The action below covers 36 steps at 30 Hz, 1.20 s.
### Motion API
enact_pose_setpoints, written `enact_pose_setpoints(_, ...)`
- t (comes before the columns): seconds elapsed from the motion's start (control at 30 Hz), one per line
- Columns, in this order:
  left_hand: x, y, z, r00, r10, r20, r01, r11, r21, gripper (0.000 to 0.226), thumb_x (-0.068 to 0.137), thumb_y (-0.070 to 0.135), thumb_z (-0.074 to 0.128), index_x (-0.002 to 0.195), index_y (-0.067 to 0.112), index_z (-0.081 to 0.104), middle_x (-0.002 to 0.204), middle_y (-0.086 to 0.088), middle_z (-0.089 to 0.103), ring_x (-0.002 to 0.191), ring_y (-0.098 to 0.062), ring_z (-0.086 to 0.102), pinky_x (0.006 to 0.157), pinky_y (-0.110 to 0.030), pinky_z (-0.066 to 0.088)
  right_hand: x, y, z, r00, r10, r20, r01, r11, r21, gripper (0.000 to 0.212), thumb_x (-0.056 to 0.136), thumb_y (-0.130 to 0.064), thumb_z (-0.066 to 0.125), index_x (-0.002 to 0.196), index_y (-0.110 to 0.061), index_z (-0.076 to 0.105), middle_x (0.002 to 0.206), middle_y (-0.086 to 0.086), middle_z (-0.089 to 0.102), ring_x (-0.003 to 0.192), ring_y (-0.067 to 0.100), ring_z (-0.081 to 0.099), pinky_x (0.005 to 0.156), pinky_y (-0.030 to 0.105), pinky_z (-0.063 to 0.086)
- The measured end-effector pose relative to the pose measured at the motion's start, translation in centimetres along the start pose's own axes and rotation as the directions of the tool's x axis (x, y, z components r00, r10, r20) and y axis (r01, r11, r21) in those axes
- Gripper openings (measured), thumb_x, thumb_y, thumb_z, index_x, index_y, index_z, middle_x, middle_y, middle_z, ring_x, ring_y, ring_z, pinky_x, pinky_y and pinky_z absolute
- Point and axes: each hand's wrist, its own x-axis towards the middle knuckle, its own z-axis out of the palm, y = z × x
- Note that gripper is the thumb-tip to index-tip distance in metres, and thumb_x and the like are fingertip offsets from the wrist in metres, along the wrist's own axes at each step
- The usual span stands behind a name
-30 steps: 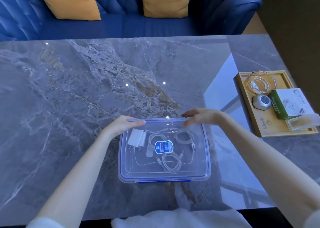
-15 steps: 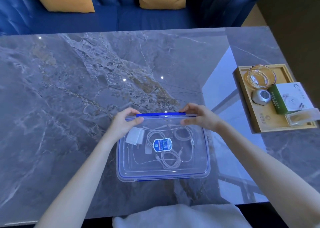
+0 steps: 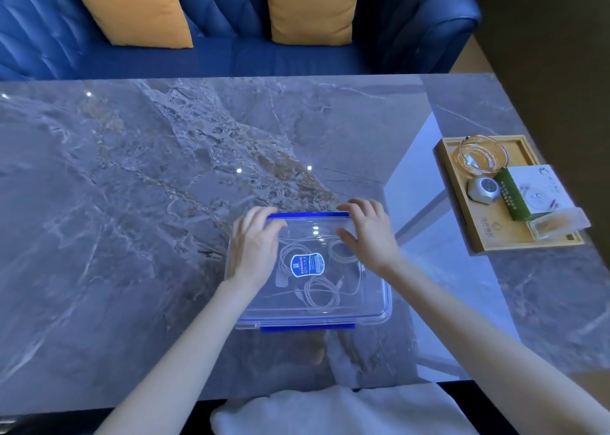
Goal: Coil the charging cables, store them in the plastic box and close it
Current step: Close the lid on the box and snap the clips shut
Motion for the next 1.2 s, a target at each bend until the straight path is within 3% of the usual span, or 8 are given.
enact_pose_setpoints(0.13,-2.9,1.7,0.1,0.990,0.137,0.040,-0.138,0.990,0.007,0.018,0.063,0.001,0.075,0.074,0.013,0.068,0.091,-0.006,0.069,0.089,-0.027,0.063,0.074,-0.037,0.049,-2.9,-2.1,1.1,0.956,-0.248,-0.158,0.222,0.961,-0.162,0.030,0.066,-0.016,0.058,0.096,-0.013,0.064,0.104,0.011,0.066,0.097,0.032,0.058,0.082,0.036,0.045)
enact_pose_setpoints(0.27,-7.1,1.8,0.3,0.968,0.184,0.168,-0.189,0.982,0.013,0.034,0.081,0.035,0.053,0.103,0.012,0.066,0.113,-0.007,0.067,0.107,-0.023,0.059,0.089,-0.035,0.048,-6.6,-2.8,2.5,0.897,-0.425,-0.120,0.391,0.890,-0.235,0.015,0.077,-0.022,0.050,0.079,-0.016,0.064,0.091,0.003,0.068,0.084,0.026,0.063,0.076,0.029,0.036)
enact_pose_setpoints(0.47,-9.5,1.1,0.2,0.883,0.187,0.430,-0.329,0.901,0.284,0.114,0.053,0.072,0.062,0.140,0.007,0.028,0.148,-0.012,0.036,0.137,-0.024,0.035,0.113,-0.038,0.018,-11.3,-1.3,4.1,0.897,-0.420,0.139,0.442,0.831,-0.337,0.082,0.065,-0.058,0.065,0.127,-0.005,0.050,0.139,0.014,0.050,0.130,0.032,0.045,0.108,0.044,0.037)
enact_pose_setpoints(0.67,-9.6,1.6,0.4,0.904,0.178,0.390,-0.317,0.890,0.328,0.111,0.042,0.046,0.082,0.136,0.003,0.040,0.142,-0.015,0.045,0.132,-0.026,0.044,0.105,-0.045,0.037,-11.4,-2.0,5.1,0.923,-0.367,0.116,0.375,0.788,-0.489,0.091,0.053,-0.030,0.082,0.129,-0.007,0.038,0.136,0.011,0.054,0.127,0.030,0.050,0.109,0.046,0.027)
enact_pose_setpoints(0.77,-9.6,1.4,0.1,0.892,0.192,0.410,-0.336,0.888,0.315,0.111,0.046,0.049,0.073,0.139,0.002,0.034,0.147,-0.016,0.037,0.137,-0.027,0.035,0.109,-0.045,0.029,-11.2,-1.6,5.0,0.904,-0.406,0.136,0.424,0.810,-0.406,0.098,0.044,-0.028,0.084,0.129,-0.005,0.041,0.136,0.015,0.053,0.126,0.034,0.049,0.104,0.049,0.037)
enact_pose_setpoints(0.93,-9.3,1.3,-0.3,0.855,0.216,0.471,-0.336,0.923,0.187,0.107,0.064,0.053,0.051,0.147,0.010,-0.002,0.154,-0.006,-0.015,0.143,-0.018,-0.014,0.116,-0.034,-0.008,-10.9,-0.6,3.5,0.872,-0.449,0.194,0.479,0.864,-0.152,0.094,0.058,-0.029,0.078,0.139,-0.004,0.037,0.149,0.020,0.031,0.140,0.035,0.021,0.112,0.044,0.009)
enact_pose_setpoints(1.03,-9.0,1.1,-0.7,0.851,0.221,0.476,-0.319,0.938,0.136,0.097,0.075,0.046,0.051,0.147,0.013,-0.006,0.148,0.001,-0.023,0.141,-0.012,-0.019,0.115,-0.030,-0.012,-10.3,-0.3,2.3,0.875,-0.435,0.212,0.431,0.900,0.068,0.077,0.075,-0.027,0.069,0.142,-0.011,0.033,0.154,0.014,0.019,0.139,0.019,0.000,0.116,0.034,0.001)
enact_pose_setpoints(1.2,-8.1,0.9,-1.3,0.819,0.215,0.533,-0.303,0.950,0.082,0.093,0.082,0.049,0.056,0.147,0.017,-0.003,0.145,0.007,-0.023,0.134,-0.005,-0.021,0.119,-0.029,-0.004,-9.9,0.1,2.2,0.858,-0.440,0.265,0.418,0.898,0.139,0.064,0.083,-0.026,0.065,0.140,-0.016,0.038,0.155,0.010,0.020,0.142,0.017,0.001,0.119,0.036,0.003)
